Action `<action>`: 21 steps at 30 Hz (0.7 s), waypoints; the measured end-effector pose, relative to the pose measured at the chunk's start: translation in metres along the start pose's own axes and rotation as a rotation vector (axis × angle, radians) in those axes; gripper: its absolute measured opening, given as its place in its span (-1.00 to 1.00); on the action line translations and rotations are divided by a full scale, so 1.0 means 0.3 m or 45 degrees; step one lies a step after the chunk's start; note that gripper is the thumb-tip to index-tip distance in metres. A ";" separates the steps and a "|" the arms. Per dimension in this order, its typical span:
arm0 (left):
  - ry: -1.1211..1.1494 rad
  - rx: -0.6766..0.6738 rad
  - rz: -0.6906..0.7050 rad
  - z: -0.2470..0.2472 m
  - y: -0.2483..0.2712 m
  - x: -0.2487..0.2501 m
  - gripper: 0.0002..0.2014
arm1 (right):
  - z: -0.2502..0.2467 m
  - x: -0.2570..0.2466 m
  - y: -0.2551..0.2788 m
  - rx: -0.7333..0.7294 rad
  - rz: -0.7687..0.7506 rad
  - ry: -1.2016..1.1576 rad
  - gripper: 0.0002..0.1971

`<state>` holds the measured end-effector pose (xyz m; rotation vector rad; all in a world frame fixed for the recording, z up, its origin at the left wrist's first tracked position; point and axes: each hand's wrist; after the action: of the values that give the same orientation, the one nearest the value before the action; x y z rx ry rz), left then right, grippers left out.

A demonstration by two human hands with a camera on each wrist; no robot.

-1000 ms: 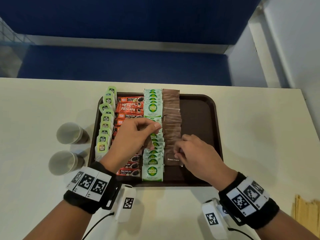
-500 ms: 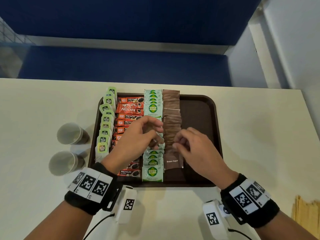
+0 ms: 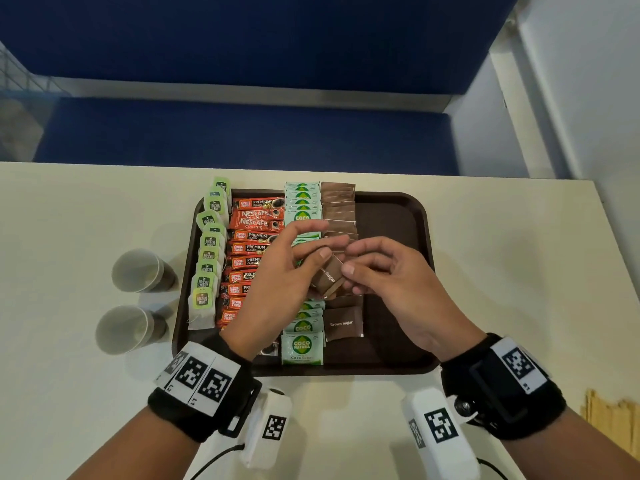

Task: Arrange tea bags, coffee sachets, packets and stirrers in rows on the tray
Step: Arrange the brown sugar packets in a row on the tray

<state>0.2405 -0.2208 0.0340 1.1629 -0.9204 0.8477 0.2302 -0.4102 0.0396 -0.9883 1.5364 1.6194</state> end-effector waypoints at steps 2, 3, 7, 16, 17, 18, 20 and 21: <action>-0.034 0.050 -0.046 -0.014 0.006 0.000 -0.74 | -0.016 -0.005 0.005 0.014 -0.043 0.049 -0.75; -0.047 0.080 -0.074 -0.026 0.007 -0.001 -0.78 | -0.025 -0.007 0.007 0.023 -0.064 0.095 -0.76; -0.137 0.087 -0.124 -0.059 0.013 -0.008 -0.87 | -0.053 -0.002 0.013 0.018 -0.099 0.313 -0.82; -0.521 -0.105 -0.072 -0.065 0.043 -0.036 -0.86 | -0.077 0.035 0.030 -0.083 -0.193 0.661 -0.89; -0.579 -0.083 -0.050 -0.068 0.046 -0.040 -0.87 | -0.082 0.047 0.029 -0.105 -0.224 0.759 -0.87; -0.603 -0.047 -0.026 -0.073 0.048 -0.043 -0.88 | -0.083 0.060 0.030 -0.132 -0.243 0.840 -0.85; -0.593 0.021 0.014 -0.085 0.047 -0.046 -0.89 | -0.074 0.087 0.035 -0.211 -0.246 0.947 -0.82; -0.588 0.037 0.027 -0.091 0.046 -0.047 -0.90 | -0.067 0.103 0.038 -0.251 -0.245 0.992 -0.81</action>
<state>0.2267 -0.1924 0.0223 1.4060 -1.3000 0.6182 0.2069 -0.4316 0.0176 -1.9734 1.6910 1.3248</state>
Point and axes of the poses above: each hand's wrist, its own y-axis away from the middle knuckle, its own z-axis out of the palm, x = y × z, and after that the axes turned 1 degree about y, right-handed
